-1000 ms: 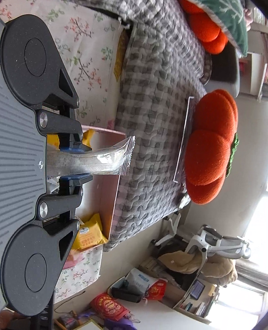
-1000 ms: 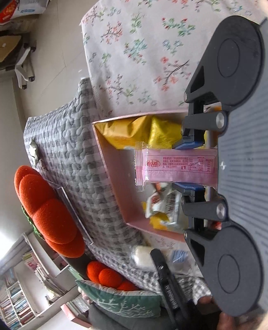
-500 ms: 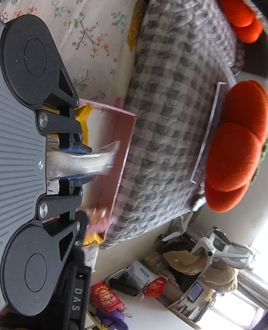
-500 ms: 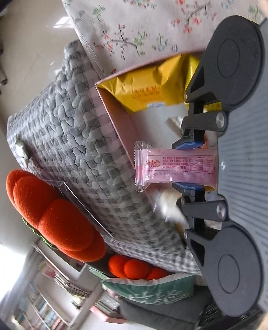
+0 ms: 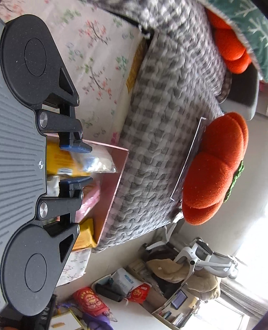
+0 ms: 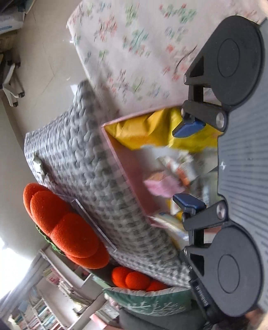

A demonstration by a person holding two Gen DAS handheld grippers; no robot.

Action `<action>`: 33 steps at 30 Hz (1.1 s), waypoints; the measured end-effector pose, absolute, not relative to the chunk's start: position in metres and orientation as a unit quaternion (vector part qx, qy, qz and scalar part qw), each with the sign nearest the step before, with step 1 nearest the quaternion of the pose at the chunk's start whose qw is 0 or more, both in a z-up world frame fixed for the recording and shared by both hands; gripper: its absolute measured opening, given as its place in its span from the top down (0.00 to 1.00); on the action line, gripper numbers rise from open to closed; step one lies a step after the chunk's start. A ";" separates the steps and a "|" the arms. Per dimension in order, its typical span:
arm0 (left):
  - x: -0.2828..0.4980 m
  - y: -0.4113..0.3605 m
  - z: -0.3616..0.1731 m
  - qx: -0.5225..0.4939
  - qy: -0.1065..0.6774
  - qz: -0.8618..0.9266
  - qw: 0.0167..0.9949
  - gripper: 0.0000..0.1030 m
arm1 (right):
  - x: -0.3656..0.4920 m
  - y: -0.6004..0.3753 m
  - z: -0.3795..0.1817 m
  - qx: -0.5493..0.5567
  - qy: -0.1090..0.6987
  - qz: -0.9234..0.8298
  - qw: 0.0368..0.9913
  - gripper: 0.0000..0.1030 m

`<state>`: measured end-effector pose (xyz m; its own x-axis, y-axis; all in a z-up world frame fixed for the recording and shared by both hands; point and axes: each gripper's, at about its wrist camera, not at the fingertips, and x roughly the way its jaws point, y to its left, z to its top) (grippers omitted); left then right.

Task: Organize snacks
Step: 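Grasp the gold foil bar with the left gripper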

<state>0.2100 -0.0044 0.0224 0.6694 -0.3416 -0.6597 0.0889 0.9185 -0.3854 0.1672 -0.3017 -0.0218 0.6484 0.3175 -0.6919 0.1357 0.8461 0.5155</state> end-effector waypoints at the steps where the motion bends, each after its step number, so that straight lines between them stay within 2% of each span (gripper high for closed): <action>1: 0.202 -0.006 0.025 -0.159 0.389 -0.118 0.900 0.78 | 0.161 -0.300 -0.021 0.264 0.420 0.051 0.867 0.42; 7: 0.145 -0.011 0.025 -0.116 0.404 -0.099 0.902 0.70 | 0.123 -0.283 -0.019 0.226 0.454 0.077 0.859 0.39; 10: 0.119 -0.004 0.017 -0.104 0.410 -0.086 0.902 0.69 | 0.104 -0.277 -0.018 0.206 0.451 0.090 0.864 0.33; 24: 0.058 -0.007 -0.027 -0.072 0.475 -0.090 0.872 0.68 | 0.084 -0.254 -0.025 0.157 0.467 0.111 0.863 0.33; 28: 0.042 -0.025 -0.038 -0.026 0.494 -0.102 0.863 0.59 | 0.081 -0.255 -0.029 0.140 0.471 0.101 0.865 0.33; 33: 0.037 -0.041 -0.050 0.022 0.504 -0.108 0.857 0.58 | 0.081 -0.256 -0.031 0.137 0.473 0.096 0.865 0.33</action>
<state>0.0371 -0.0412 -0.0501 0.4683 -0.1620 -0.8686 0.2064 0.9759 -0.0707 0.0814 -0.2564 -0.0310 0.5339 0.2964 -0.7919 -0.0364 0.9437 0.3288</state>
